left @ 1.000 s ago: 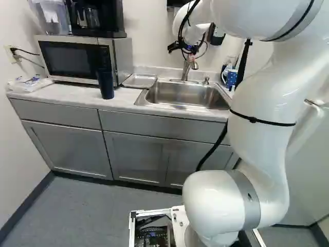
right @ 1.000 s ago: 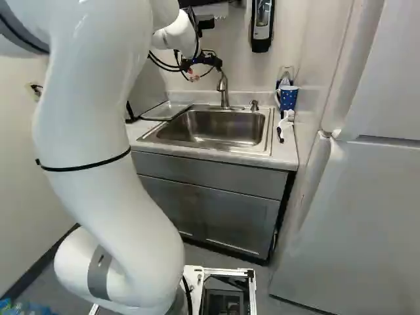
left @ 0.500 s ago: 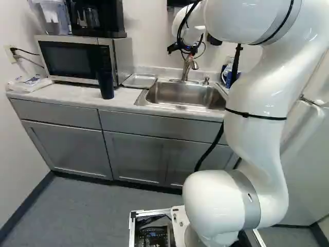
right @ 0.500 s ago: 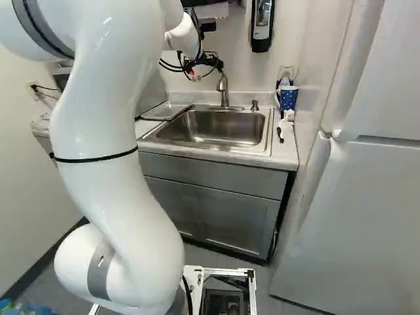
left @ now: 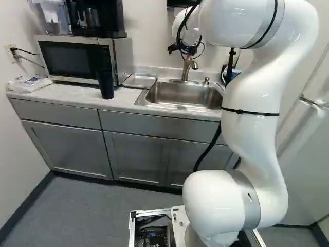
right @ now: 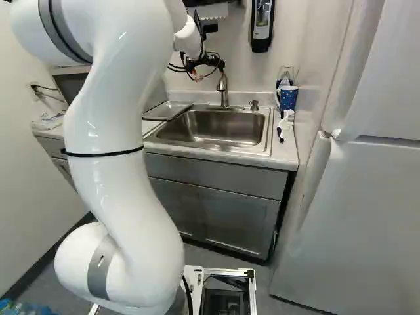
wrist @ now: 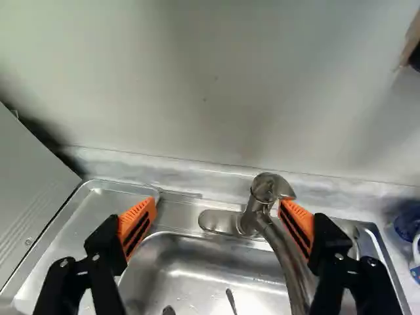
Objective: Rinse the cup and place it in the tray
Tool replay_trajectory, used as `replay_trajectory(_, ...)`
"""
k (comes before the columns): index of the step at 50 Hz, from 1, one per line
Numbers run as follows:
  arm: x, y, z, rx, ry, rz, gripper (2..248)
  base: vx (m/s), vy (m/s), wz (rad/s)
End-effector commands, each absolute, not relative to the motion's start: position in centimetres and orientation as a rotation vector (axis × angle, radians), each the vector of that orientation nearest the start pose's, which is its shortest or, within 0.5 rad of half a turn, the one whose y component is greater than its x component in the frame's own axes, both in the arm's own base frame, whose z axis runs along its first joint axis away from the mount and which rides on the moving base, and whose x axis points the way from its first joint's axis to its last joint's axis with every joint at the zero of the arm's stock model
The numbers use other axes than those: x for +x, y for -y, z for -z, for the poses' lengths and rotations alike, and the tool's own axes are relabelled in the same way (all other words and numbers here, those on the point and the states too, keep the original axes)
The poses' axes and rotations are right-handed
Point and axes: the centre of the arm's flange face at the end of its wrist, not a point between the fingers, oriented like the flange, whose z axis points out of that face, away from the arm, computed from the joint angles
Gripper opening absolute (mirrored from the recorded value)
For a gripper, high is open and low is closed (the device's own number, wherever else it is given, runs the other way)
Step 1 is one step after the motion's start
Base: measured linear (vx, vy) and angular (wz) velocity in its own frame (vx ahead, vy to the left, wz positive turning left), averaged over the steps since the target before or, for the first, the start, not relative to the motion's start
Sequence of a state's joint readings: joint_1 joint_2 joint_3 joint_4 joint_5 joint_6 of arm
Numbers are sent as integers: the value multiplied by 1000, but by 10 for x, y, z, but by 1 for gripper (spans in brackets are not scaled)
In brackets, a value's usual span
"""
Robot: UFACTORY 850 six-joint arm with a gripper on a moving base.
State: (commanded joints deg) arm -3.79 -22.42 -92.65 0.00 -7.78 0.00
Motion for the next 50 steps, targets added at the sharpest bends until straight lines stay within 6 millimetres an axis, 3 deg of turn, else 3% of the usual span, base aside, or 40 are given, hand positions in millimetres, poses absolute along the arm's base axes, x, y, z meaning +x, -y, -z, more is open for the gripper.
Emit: replay_trajectory(50, 689, 45, -689, -2594, -122, 1805, 247, 0, 0, 0)
